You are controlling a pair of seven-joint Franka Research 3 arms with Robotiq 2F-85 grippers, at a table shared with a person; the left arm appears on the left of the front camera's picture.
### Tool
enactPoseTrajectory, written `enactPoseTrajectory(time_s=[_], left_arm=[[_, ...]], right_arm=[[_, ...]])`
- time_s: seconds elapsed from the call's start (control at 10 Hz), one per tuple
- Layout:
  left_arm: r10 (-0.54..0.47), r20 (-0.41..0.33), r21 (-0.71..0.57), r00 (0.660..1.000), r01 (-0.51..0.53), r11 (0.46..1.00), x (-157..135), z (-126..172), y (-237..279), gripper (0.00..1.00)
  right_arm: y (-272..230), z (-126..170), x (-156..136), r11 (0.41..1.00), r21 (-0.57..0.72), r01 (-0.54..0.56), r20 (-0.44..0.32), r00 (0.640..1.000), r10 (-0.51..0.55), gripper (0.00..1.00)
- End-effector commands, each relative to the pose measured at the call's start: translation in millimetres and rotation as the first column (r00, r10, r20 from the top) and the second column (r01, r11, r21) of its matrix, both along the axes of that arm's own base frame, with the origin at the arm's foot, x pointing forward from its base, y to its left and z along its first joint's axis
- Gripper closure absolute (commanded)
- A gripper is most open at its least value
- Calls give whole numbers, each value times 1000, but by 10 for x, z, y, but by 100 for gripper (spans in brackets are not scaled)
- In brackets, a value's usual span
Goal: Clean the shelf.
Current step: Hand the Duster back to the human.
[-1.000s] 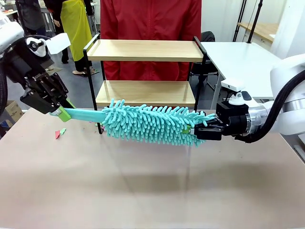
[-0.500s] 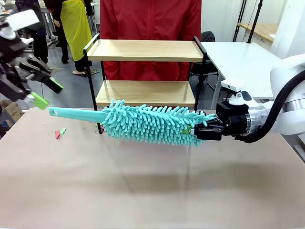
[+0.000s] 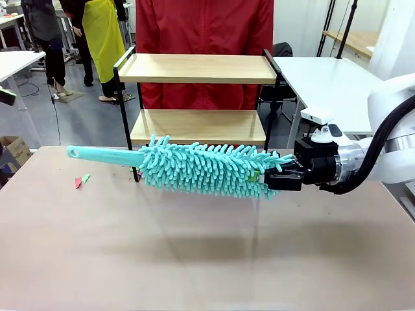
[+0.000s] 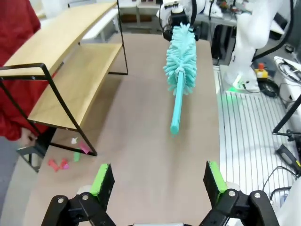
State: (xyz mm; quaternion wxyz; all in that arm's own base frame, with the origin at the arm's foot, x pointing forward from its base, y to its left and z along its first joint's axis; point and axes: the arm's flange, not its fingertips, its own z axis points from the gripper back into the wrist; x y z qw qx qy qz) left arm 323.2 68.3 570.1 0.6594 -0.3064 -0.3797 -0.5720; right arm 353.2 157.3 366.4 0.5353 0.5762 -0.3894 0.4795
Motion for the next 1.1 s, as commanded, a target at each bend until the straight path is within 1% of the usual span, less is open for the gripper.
enactPoseTrajectory(time_s=[0.0,0.1,0.2,0.3,0.5,0.7,0.8,0.9,1.0], left_arm=[[-36,28,-53,999,38,998,8,-75,-114,0],[0,0,0,1000,0,1000,0,0,0,0],[0,0,0,1000,0,1000,0,0,0,0],[0,0,0,1000,0,1000,0,0,0,0],[0,0,0,1000,0,1000,0,0,0,0],[0,0,0,1000,0,1000,0,0,0,0],[0,0,0,1000,0,1000,0,0,0,0],[0,0,0,1000,0,1000,0,0,0,0],[0,0,0,1000,0,1000,0,0,0,0]], right_arm=[[6,12,-2,1000,0,-2,3,1000,2,100],[6,12,-2,1000,0,-2,3,1000,2,100],[6,12,-2,1000,0,-2,3,1000,2,100],[0,0,0,1000,0,0,0,1000,0,84],[-79,400,-3,996,91,18,32,999,-21,84],[-234,831,25,987,155,40,74,996,-52,84],[-315,1042,44,980,180,87,109,988,-108,84],[-414,1267,74,964,214,157,138,972,-189,84],[-563,1510,112,930,258,263,167,936,-310,84]])
